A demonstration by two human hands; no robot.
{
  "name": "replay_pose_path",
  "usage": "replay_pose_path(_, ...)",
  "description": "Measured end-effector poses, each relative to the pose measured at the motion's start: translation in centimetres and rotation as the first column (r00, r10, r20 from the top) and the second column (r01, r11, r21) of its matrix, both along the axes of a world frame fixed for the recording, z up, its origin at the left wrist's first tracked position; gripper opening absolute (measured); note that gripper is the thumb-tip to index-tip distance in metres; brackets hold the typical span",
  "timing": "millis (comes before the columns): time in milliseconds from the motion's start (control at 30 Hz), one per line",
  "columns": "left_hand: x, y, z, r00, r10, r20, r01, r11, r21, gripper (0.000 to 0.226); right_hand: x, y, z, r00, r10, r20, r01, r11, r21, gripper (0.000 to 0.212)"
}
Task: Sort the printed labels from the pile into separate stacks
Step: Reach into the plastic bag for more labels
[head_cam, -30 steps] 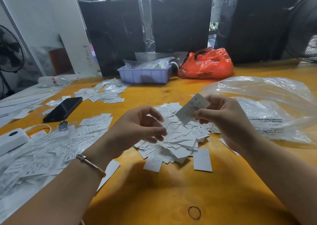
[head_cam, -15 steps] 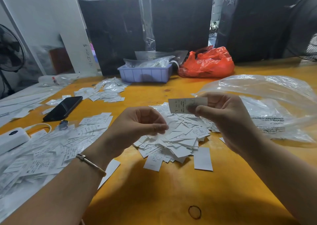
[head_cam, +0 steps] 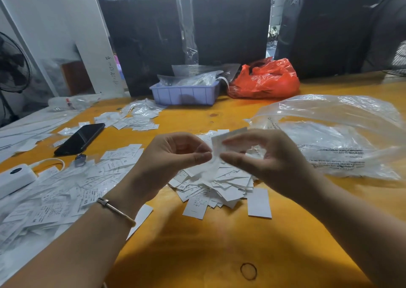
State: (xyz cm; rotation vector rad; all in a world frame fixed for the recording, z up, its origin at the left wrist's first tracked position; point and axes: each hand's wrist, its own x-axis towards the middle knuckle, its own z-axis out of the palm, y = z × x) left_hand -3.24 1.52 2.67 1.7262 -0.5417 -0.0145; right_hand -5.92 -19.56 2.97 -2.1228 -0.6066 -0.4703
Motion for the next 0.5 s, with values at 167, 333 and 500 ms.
replay_pose_path(167,-0.1,0.0,0.0,0.998,-0.070,0.003,0.070,0.996,0.050,0.029,0.4,0.2,-0.2,0.999,0.046,-0.010,-0.045,0.998,0.034,0.012)
replay_pose_path(333,-0.4,-0.1,0.1,0.996,-0.084,0.037,0.075,0.975,0.210,0.029,0.6,-0.1,-0.4,0.999,0.039,-0.038,-0.040,0.999,-0.021,0.012)
replay_pose_path(500,-0.5,-0.2,-0.1,0.992,-0.045,0.119,0.017,0.974,0.224,0.027,0.9,-0.7,0.0,0.999,-0.029,0.040,0.026,0.998,0.064,0.008)
